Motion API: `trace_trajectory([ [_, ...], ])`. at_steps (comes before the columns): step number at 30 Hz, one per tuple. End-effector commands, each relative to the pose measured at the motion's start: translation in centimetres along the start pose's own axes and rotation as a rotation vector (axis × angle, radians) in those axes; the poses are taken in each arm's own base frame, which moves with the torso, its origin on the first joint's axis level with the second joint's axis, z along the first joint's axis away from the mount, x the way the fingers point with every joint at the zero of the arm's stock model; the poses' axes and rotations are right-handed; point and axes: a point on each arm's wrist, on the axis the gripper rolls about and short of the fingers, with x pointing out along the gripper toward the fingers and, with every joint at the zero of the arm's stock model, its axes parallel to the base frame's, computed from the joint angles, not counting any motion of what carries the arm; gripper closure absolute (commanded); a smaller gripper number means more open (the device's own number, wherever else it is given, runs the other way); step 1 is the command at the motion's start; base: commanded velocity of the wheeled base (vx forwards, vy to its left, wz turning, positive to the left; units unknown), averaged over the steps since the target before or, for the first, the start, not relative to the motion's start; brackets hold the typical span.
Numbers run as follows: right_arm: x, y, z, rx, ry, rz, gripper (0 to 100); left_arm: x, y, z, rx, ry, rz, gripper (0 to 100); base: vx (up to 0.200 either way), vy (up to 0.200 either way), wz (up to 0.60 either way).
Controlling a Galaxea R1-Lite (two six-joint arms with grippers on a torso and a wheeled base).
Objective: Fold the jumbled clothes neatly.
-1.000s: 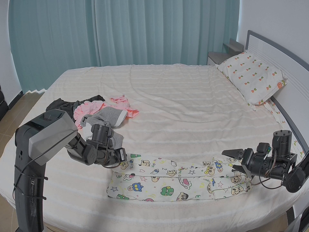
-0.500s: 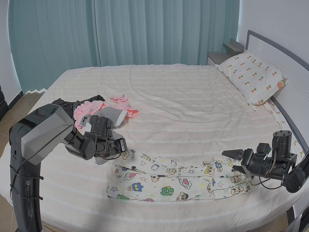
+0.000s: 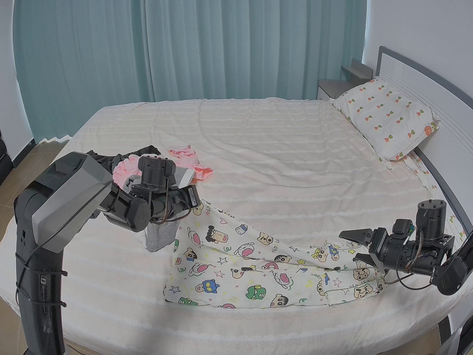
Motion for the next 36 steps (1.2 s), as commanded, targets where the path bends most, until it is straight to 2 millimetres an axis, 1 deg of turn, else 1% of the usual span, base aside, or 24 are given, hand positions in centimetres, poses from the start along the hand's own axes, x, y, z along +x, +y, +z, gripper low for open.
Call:
trace_trajectory([
  [1,0.1,-0.1,0.0,0.001,0.003,-0.002,0,0.2,-0.6,0.1,0.026,-0.02,-0.021,100,0.0,0.0,0.0],
  [6,0.1,0.0,-0.1,0.0,0.003,-0.001,0,0.7,-0.5,-0.2,0.078,-0.061,-0.028,100,0.0,0.0,0.0],
  [9,0.1,0.0,-0.1,0.0,0.003,-0.001,0,1.1,-0.1,-0.6,0.105,-0.085,0.019,100,0.0,0.0,0.0],
  [12,0.1,0.0,-0.1,0.0,0.003,-0.001,0,1.3,0.3,-1.4,0.143,-0.08,0.044,100,0.0,0.0,0.0],
  [13,0.1,0.0,-0.1,0.0,0.003,-0.001,0,1.2,0.6,-2.0,0.159,-0.071,0.048,100,0.0,0.0,0.0],
  [17,0.1,-0.1,-0.1,0.001,0.005,-0.003,0,0.9,1.0,-3.1,0.183,-0.085,0.036,100,0.0,0.0,0.0],
  [20,0.1,0.0,-0.1,0.0,0.004,-0.002,0,0.5,1.1,-3.9,0.192,-0.099,0.026,100,0.0,0.0,0.0],
  [23,0.1,0.0,-0.1,0.0,0.006,-0.001,0,0.0,1.6,-4.9,0.217,-0.096,0.028,100,0.0,0.0,0.0],
  [33,0.0,0.0,-0.1,0.0,0.005,0.0,0,-2.5,3.4,-8.8,0.235,-0.08,0.031,100,0.0,0.0,0.0],
  [35,0.0,0.0,-0.1,0.0,0.005,0.0,0,-2.7,3.6,-9.2,0.235,-0.074,0.032,100,0.0,0.0,0.0],
  [36,0.0,0.0,-0.1,0.0,0.005,0.0,0,-3.2,3.9,-9.9,0.234,-0.063,0.034,100,0.0,0.0,0.0],
])
